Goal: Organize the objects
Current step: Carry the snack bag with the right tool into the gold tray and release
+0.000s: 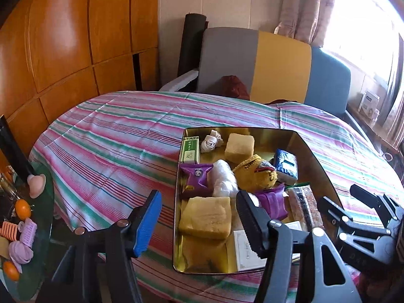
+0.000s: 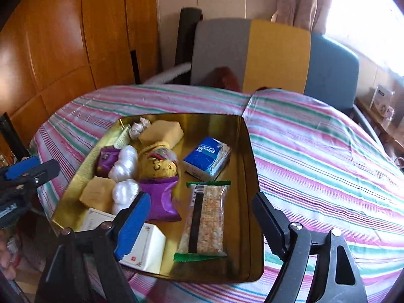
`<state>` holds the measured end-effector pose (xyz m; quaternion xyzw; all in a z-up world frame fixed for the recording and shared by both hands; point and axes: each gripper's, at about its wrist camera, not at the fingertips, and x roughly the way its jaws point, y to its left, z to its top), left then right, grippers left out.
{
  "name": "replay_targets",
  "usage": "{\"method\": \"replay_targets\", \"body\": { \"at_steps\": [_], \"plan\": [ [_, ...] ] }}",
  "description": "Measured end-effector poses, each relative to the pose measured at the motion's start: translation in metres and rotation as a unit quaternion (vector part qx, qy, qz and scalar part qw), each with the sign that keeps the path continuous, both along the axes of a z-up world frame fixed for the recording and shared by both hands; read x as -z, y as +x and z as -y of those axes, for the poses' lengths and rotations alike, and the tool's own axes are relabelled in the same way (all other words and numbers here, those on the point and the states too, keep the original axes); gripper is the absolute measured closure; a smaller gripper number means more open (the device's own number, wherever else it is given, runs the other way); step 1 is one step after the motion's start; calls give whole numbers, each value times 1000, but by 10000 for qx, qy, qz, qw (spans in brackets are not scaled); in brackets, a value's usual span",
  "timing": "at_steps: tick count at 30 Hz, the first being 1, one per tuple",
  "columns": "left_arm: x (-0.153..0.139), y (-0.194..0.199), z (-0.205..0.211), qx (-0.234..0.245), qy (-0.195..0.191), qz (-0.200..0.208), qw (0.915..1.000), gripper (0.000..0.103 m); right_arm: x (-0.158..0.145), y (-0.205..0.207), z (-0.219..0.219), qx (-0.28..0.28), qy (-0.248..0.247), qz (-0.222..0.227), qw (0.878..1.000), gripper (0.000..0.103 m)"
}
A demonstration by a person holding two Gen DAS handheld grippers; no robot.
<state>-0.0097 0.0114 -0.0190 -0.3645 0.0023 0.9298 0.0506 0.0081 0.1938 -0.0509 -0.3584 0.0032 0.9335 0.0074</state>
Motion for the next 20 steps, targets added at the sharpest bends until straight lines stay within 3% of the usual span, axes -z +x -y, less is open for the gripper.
{"method": "replay_targets", "body": {
  "at_steps": [9,13,20],
  "plan": [
    [3,5,-5,104,66,98,9999,41,-6,20,6,15,-1,-98,10000,16],
    [0,9,-2,5,34,-188,9998,45,-2,21,7,19,-7,-60,10000,16],
    [-3,6,1,22,88,-244,9997,47,2,20,8,5,1,-9,10000,16]
  ]
}}
